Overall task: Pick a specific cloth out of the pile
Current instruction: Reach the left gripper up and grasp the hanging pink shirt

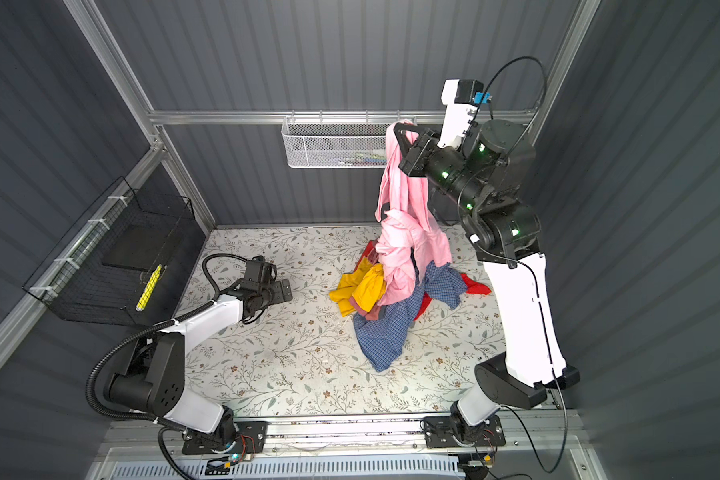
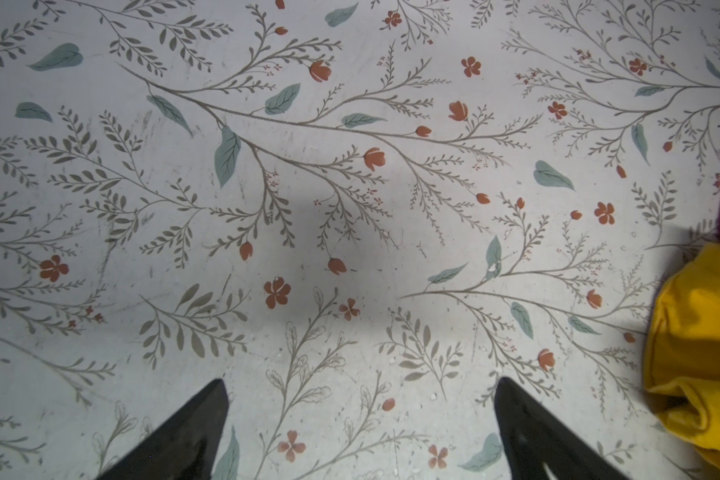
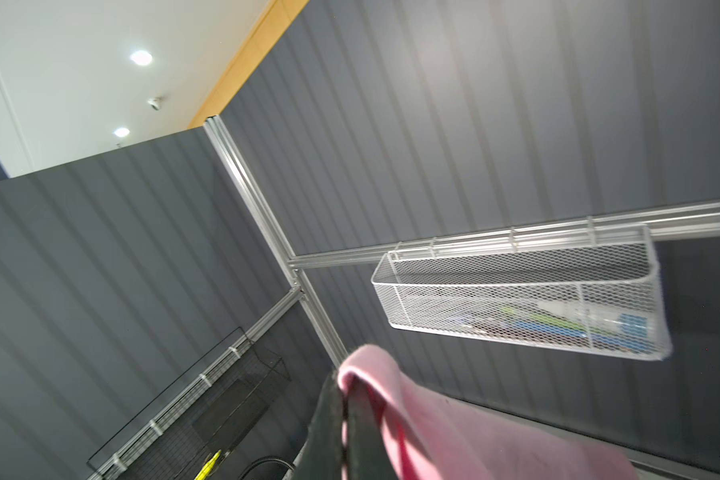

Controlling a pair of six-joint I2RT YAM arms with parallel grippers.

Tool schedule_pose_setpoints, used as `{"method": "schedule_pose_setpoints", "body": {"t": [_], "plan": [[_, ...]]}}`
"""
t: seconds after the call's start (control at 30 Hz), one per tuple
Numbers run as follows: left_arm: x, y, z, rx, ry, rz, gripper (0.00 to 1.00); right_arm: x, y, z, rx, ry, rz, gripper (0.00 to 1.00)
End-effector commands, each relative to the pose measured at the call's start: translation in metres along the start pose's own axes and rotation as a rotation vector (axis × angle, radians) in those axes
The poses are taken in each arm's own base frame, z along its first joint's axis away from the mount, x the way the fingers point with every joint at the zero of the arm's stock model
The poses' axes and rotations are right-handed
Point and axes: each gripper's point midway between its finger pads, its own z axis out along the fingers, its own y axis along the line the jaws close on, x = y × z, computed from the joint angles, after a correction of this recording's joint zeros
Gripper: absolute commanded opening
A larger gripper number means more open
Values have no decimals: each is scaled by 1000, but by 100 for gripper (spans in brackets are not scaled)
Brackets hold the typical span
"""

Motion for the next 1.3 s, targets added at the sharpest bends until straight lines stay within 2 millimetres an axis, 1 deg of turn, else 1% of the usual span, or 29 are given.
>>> {"method": "schedule_pose_setpoints", "body": {"t": [0.0,0.07,0.17,0.27,0.37,0.43,0.53,0.63,0.67,0.73,0.87,0.93,1.07,1.13,1.2,1.27], "plan": [[-27,-18,-22,76,-82,22,100,-16,37,2,-184,-51,-14,0],[-38,-28,-33,125,-122,36,100,-3,39,11,-222,-5,4,0],[-55,-46,-54,208,-192,57,100,17,37,26,-255,56,41,0],[-71,-69,-81,314,-263,83,100,38,32,42,-273,116,79,0],[-87,-99,-114,460,-340,112,100,59,30,56,-279,170,101,0],[-96,-122,-140,589,-395,128,100,71,29,62,-280,200,106,0],[-100,-153,-171,759,-444,143,100,85,25,68,-270,233,110,0],[-97,-183,-191,902,-445,172,100,93,22,71,-265,248,117,0],[-96,-191,-192,923,-441,180,100,95,21,72,-262,253,119,0],[-90,-213,-198,1016,-412,214,100,101,16,74,-248,266,127,0],[-83,-247,-192,1067,-362,242,100,113,7,78,-212,286,144,0],[-78,-262,-186,1096,-338,239,100,120,-4,81,-163,290,153,0],[-71,-283,-168,1099,-291,226,100,131,-16,84,-119,292,166,0],[-71,-291,-162,1102,-286,220,100,134,-18,84,-119,294,175,0],[-76,-296,-155,1084,-292,199,100,136,-18,84,-124,290,184,0],[-83,-301,-153,1102,-320,172,98,140,-21,84,-120,289,197,0]]}}
